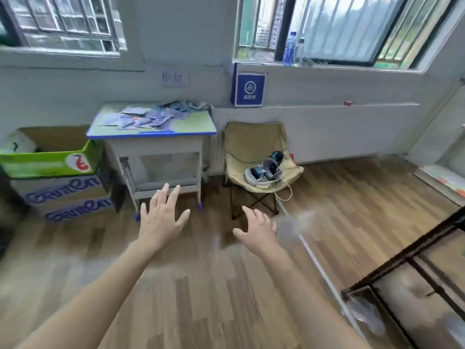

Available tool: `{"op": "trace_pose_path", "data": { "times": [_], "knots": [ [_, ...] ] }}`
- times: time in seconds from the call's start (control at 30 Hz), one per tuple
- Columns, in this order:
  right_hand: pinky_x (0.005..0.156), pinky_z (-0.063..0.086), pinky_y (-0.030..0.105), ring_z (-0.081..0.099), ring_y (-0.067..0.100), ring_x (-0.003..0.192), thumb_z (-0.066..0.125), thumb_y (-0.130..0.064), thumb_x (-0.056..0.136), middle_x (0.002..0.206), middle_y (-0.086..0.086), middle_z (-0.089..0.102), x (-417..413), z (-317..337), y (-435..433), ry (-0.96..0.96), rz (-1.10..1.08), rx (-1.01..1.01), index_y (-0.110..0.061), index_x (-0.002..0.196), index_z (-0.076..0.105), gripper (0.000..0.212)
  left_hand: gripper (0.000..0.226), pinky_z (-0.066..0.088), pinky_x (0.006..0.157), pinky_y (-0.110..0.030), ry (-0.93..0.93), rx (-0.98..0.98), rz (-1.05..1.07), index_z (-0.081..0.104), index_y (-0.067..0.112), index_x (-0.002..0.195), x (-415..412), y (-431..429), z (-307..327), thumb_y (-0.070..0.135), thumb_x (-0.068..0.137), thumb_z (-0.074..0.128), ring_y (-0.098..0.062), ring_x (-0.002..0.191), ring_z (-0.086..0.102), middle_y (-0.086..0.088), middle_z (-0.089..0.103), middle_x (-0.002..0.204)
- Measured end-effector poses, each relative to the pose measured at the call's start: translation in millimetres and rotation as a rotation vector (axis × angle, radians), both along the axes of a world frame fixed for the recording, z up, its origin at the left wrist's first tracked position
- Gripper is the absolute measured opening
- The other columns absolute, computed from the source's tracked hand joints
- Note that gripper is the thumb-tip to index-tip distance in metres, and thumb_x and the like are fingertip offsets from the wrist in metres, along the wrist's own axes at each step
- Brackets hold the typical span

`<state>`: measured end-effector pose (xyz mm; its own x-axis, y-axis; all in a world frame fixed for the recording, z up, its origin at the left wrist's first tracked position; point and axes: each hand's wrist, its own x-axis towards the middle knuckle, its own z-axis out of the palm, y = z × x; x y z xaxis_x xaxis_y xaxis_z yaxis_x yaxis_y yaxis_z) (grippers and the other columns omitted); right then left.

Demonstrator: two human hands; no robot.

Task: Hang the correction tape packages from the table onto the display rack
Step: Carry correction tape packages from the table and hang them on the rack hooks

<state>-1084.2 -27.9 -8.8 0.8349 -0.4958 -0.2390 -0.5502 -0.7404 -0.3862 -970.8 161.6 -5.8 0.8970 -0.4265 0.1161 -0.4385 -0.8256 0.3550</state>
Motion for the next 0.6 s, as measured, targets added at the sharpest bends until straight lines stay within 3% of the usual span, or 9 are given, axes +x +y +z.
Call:
{"op": "trace_pose_path", "data": {
  "times": [0.2, 0.6],
  "knots": [
    [0.114, 0.007, 0.051, 0.014, 0.025, 0.144, 0.049, -0.041, 0.092, 0.156, 0.007, 0.018, 134, -13, 11, 0.005, 0.146, 0.006, -0.028, 0.150, 0.017, 0.067, 0.064, 0.013, 0.115, -0.051, 0.031, 0.031, 0.158, 0.017, 0.027, 0.151, 112, 31, -19, 0.046, 0.095, 0.043, -0.023, 0.144, 0.012, -0.002, 0.009, 0.159],
    [0.115, 0.013, 0.050, 0.019, 0.025, 0.143, 0.049, -0.039, 0.094, 0.155, 0.004, 0.022, 401, -8, -27, -0.067, 0.266, -0.004, -0.026, 0.150, 0.018, 0.065, 0.065, 0.009, 0.115, -0.049, 0.076, 0.022, 0.285, 0.012, 0.028, 0.151, 342, -1, -13, 0.046, 0.096, 0.041, -0.021, 0.146, 0.005, -0.001, 0.004, 0.160]
  ]
}}
